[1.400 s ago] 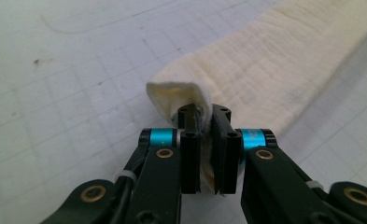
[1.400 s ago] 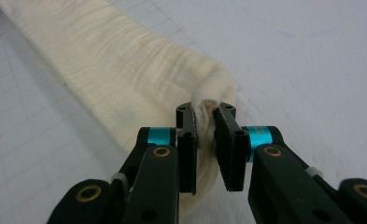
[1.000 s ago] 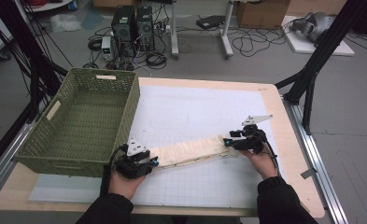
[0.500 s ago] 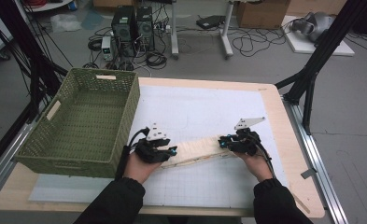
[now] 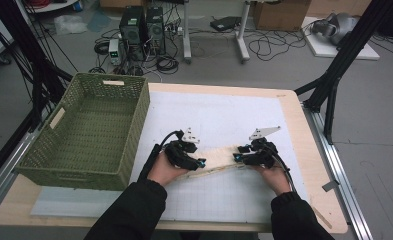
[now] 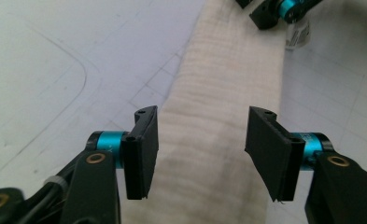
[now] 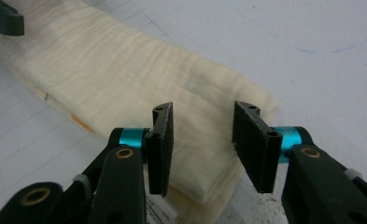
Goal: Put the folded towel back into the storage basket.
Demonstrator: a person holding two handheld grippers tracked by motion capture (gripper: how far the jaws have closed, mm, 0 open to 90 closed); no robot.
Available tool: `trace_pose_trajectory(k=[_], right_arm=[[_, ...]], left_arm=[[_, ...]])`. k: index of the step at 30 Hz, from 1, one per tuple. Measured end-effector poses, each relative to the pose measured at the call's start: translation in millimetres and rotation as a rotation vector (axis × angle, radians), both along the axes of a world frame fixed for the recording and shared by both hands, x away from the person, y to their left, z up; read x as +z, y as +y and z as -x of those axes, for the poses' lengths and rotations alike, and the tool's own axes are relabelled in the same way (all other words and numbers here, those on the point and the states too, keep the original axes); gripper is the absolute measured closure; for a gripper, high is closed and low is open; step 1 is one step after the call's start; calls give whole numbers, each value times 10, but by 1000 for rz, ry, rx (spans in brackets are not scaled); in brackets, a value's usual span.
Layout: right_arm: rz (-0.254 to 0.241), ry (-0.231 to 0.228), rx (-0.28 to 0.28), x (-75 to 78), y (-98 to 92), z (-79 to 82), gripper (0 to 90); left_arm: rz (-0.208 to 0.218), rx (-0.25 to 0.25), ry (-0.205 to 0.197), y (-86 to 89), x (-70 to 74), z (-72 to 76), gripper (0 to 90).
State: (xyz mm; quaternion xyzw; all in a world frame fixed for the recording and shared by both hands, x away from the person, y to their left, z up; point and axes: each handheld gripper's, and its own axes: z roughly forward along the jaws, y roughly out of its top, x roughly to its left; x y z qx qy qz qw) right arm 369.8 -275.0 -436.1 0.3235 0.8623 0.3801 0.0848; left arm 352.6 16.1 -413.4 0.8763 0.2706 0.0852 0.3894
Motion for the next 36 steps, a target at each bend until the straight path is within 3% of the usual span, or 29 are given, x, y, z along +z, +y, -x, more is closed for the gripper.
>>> trace_pose_trajectory(k=[5, 8, 10, 16, 22, 32, 36], right_arm=[[1, -2, 9, -11, 10, -2, 553], [-1, 0, 15, -13, 14, 4, 510], [-7, 6, 17, -15, 24, 10, 463], [49, -32, 24, -13, 89, 49, 453], [47, -28, 19, -13, 92, 57, 443], [26, -21, 15, 6, 76, 79, 406], [3, -46, 5, 62, 24, 157, 392]], left_arm=[[-31, -32, 24, -126, -67, -85, 391], [-93, -62, 50, -217, -162, -70, 390], [-94, -69, 48, -246, -175, -59, 370], [-95, -89, 74, -226, -167, -73, 360], [-183, -141, 105, -332, -118, -131, 315], [-180, -151, 96, -339, -148, -124, 260], [-179, -145, 96, -347, -152, -114, 251]])
